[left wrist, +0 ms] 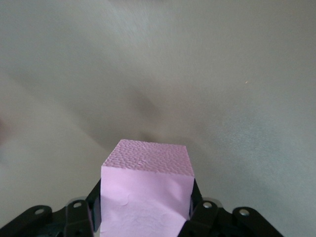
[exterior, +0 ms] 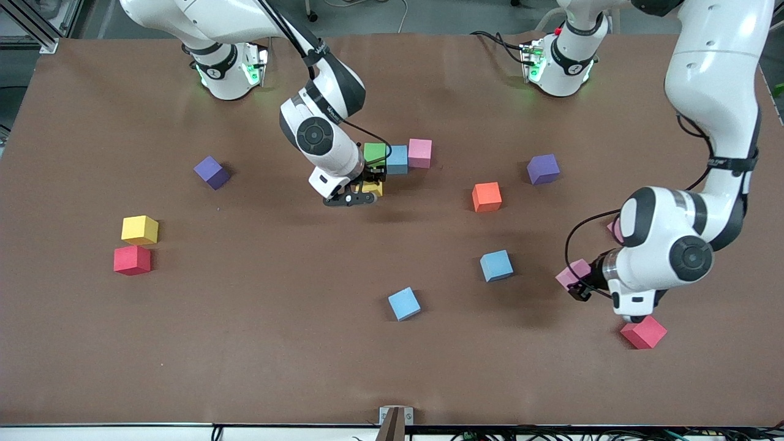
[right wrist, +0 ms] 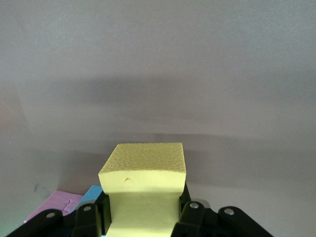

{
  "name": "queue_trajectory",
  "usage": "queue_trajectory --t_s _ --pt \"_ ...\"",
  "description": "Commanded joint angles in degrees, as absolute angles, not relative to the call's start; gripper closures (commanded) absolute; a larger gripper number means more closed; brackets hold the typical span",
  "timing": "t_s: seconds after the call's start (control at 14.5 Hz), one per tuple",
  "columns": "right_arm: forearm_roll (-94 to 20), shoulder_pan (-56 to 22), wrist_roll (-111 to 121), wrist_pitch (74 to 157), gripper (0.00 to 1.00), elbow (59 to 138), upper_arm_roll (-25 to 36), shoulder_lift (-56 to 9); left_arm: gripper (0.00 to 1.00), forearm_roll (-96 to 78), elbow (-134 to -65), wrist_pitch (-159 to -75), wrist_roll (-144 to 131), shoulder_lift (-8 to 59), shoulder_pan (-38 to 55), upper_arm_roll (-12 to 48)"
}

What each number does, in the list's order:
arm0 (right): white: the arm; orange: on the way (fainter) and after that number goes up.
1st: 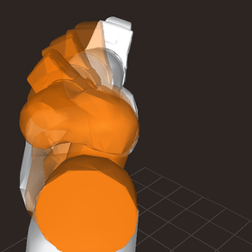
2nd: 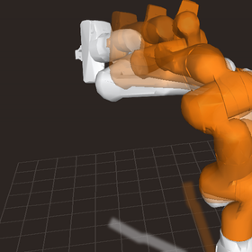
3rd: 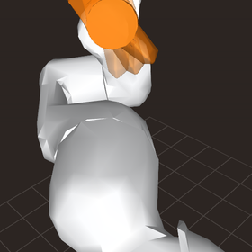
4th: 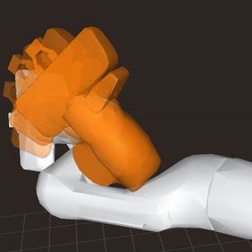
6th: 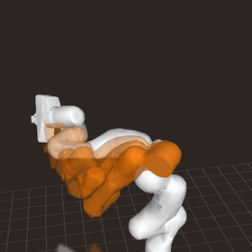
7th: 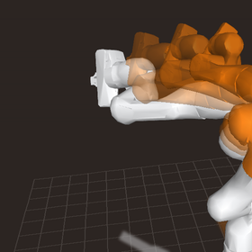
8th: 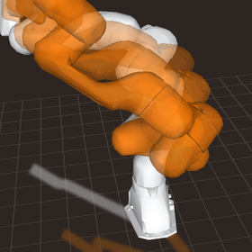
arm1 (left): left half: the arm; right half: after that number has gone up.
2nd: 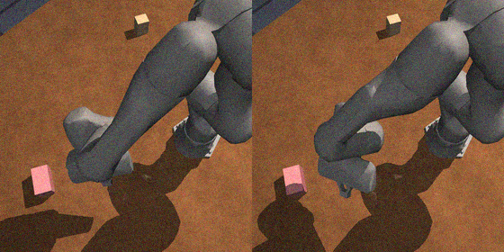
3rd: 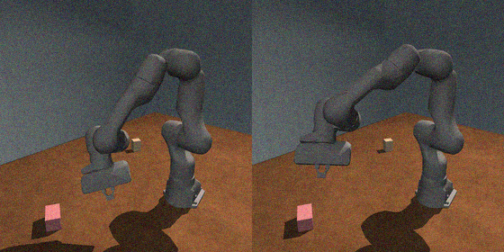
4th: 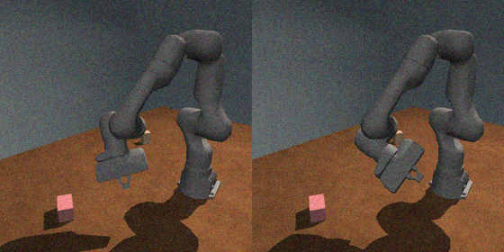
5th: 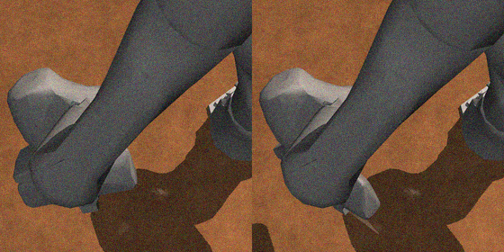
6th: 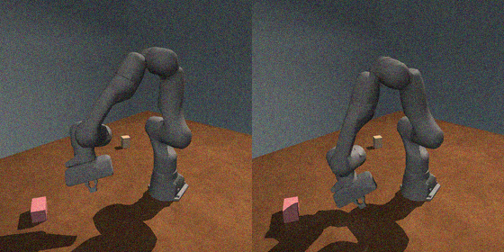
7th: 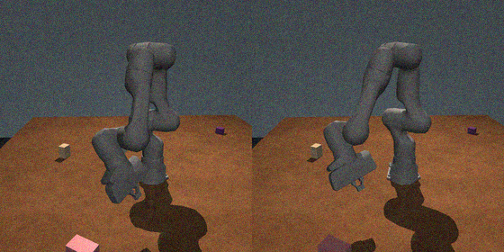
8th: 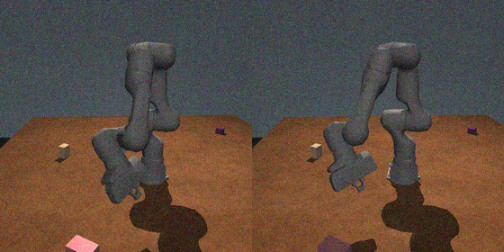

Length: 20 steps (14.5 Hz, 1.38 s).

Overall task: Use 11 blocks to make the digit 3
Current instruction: 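Carry the yellow block with the right gripper below the green block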

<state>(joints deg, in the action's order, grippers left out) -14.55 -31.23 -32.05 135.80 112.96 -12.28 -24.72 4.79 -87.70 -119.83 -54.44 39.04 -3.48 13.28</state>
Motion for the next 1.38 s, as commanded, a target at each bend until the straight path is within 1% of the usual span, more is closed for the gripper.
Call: queue_trajectory --t_s 0.0,0.35,0.69,0.9,1.31 --pt "-15.0 -32.5 -32.9 136.5 0.69 115.1 -10.9 -23.3 0.71 4.1 -83.8 -119.1 -55.5 41.1 -1.7 13.2" --pt "-15.0 -35.1 -34.0 139.8 0.70 115.4 -9.7 -24.9 0.71 4.1 -83.6 -119.7 -59.0 41.0 -1.2 13.1" --pt "-14.9 -37.1 -34.9 140.7 0.70 115.8 -8.9 -25.6 0.71 4.1 -83.4 -120.3 -60.4 41.1 -1.1 12.9" --pt "-14.9 -39.5 -34.9 141.1 0.70 115.9 -7.2 -26.1 0.71 4.1 -83.4 -120.3 -60.3 41.0 -1.1 12.9" --pt "-14.9 -40.8 -35.8 141.1 0.70 116.5 -6.2 -26.5 0.71 4.1 -83.4 -120.3 -59.6 41.0 -1.1 12.9"
